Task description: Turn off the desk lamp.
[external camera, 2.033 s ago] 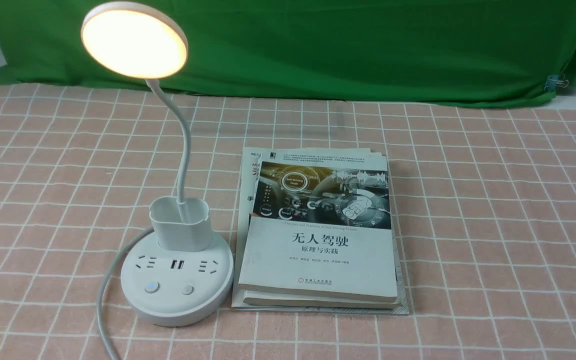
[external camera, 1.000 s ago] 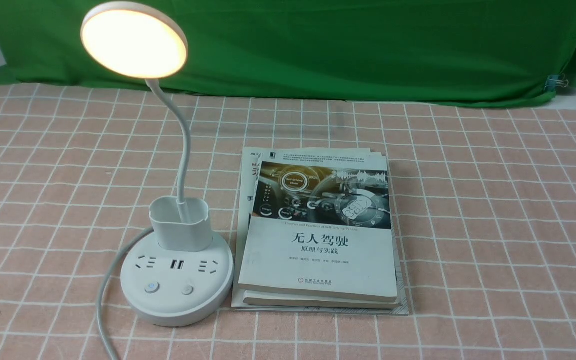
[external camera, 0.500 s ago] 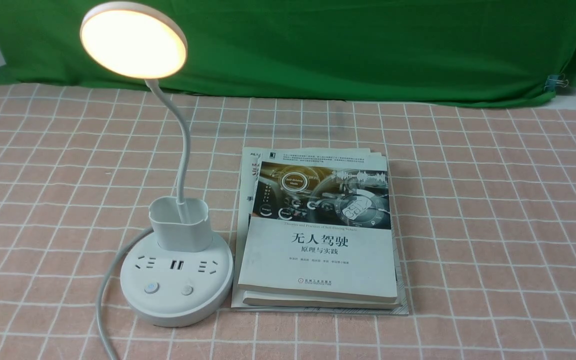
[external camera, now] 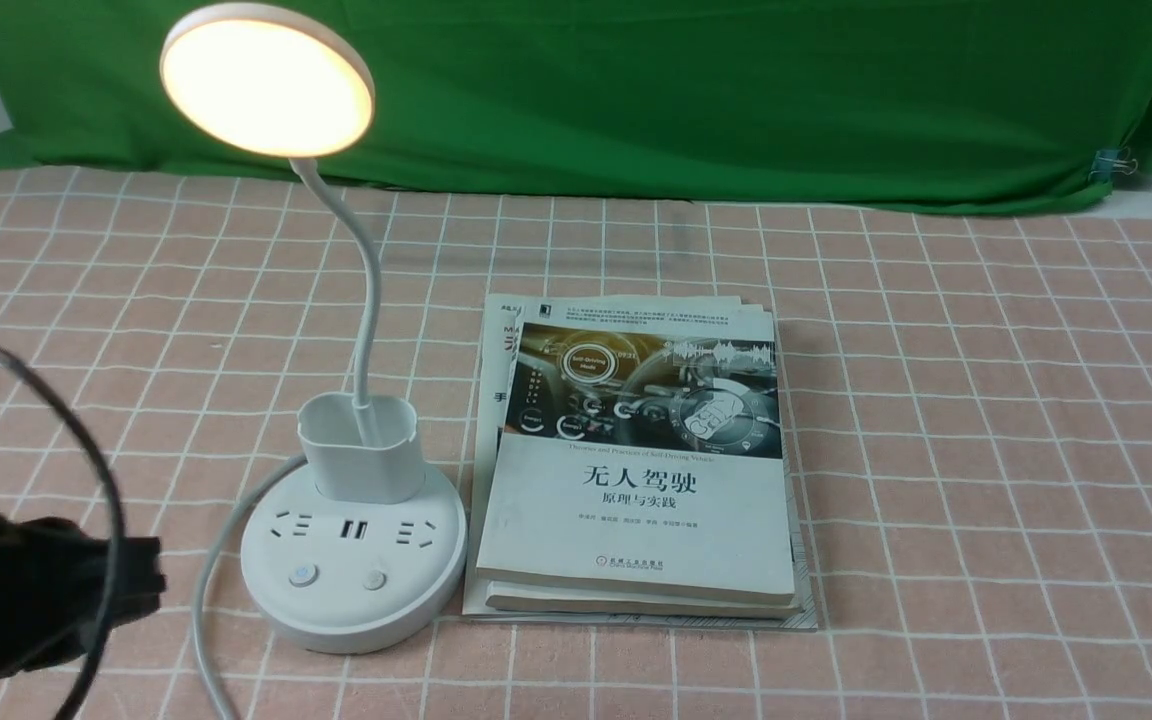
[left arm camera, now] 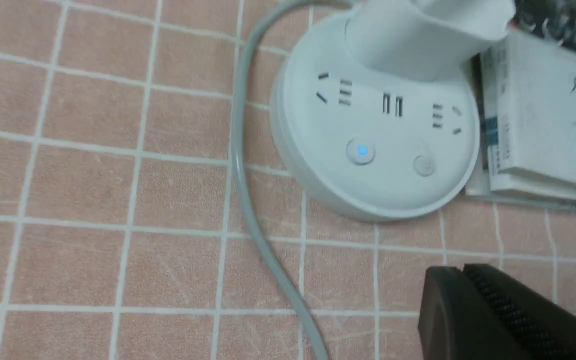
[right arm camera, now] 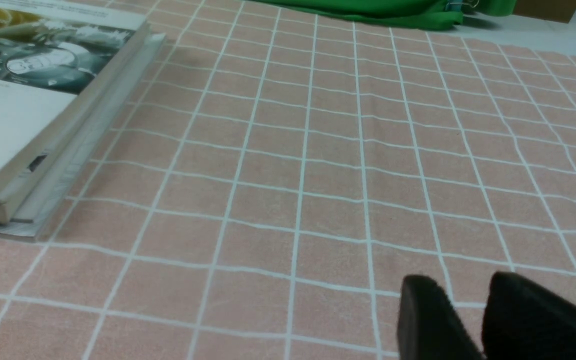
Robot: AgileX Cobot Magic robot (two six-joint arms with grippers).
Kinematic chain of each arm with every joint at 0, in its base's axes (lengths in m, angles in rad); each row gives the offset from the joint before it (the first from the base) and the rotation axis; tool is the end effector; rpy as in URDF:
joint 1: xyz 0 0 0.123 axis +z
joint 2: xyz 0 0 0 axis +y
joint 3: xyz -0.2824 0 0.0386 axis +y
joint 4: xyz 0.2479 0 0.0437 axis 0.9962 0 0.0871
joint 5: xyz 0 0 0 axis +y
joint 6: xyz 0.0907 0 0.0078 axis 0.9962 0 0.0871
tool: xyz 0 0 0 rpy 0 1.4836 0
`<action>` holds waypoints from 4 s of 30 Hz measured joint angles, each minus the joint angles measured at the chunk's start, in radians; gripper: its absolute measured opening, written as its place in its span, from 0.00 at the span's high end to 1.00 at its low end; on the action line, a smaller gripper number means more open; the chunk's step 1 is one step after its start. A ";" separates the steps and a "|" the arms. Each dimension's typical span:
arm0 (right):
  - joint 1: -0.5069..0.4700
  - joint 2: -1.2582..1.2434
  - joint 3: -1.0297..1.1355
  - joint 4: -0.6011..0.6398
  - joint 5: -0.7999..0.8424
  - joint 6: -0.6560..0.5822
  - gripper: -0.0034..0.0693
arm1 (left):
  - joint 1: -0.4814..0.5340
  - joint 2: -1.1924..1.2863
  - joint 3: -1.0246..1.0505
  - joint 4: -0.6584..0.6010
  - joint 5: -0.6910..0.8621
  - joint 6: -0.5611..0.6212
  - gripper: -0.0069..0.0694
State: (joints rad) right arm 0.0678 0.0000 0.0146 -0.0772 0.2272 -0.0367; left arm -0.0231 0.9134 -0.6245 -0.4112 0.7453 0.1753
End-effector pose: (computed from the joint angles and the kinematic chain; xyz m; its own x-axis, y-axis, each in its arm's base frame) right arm 0.0560 0.0022 0.1876 -0.1464 -0.1219 -0.9817 -0.0674 0.9913 -0.1130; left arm 0.1616 -0.0285 0.2725 -0.8039 -0.1108 -0.5844 0.0826 0.9522 -0.2942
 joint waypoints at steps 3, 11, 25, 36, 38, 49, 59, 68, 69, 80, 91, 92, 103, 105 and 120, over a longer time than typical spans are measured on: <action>0.000 0.000 0.000 0.000 0.000 0.000 0.62 | -0.062 0.147 -0.071 0.049 0.041 -0.001 0.90; 0.000 0.000 0.000 0.000 0.000 0.000 0.62 | -0.289 0.388 -0.184 0.206 0.130 -0.061 0.90; 0.000 0.000 0.000 0.000 0.000 0.000 0.62 | -0.348 0.628 -0.393 0.266 0.104 -0.110 0.90; 0.000 0.000 0.000 0.000 0.000 0.000 0.62 | -0.348 0.787 -0.456 0.285 0.087 -0.110 0.90; 0.000 0.000 0.000 0.000 0.000 0.000 0.62 | -0.348 0.816 -0.458 0.288 0.077 -0.110 0.90; 0.000 0.000 0.000 0.000 0.000 0.000 0.62 | -0.349 0.771 -0.464 0.298 0.087 -0.121 0.90; 0.000 0.000 0.000 0.000 0.000 0.000 0.62 | -0.379 0.762 -0.464 0.301 0.071 -0.133 0.90; 0.000 0.000 0.000 0.000 0.000 0.000 0.62 | -0.379 0.829 -0.473 0.304 0.075 -0.131 0.90; 0.000 0.000 0.000 0.000 0.000 0.000 0.62 | -0.379 0.827 -0.473 0.304 0.075 -0.130 0.90; 0.000 0.000 0.000 0.000 0.000 0.000 0.62 | -0.381 0.695 -0.464 0.310 0.103 -0.135 0.90; 0.000 0.000 0.000 0.000 0.000 0.000 0.62 | -0.384 0.756 -0.455 0.311 0.088 -0.136 0.90; 0.000 0.000 0.000 0.000 0.000 0.000 0.62 | -0.384 0.788 -0.455 0.311 0.087 -0.136 0.90; 0.000 0.000 0.000 0.000 0.000 0.000 0.62 | -0.386 0.794 -0.454 0.312 0.095 -0.136 0.90; 0.000 0.000 0.000 0.000 0.000 0.000 0.62 | -0.390 0.732 -0.446 0.311 0.120 -0.136 0.90; 0.000 0.000 0.000 0.000 0.000 0.000 0.62 | -0.397 -0.051 0.069 0.213 -0.291 -0.148 0.90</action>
State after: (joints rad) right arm 0.0678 0.0000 0.0146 -0.0772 0.2272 -0.0367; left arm -0.4203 0.8629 -0.5556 -0.1987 0.4541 0.0270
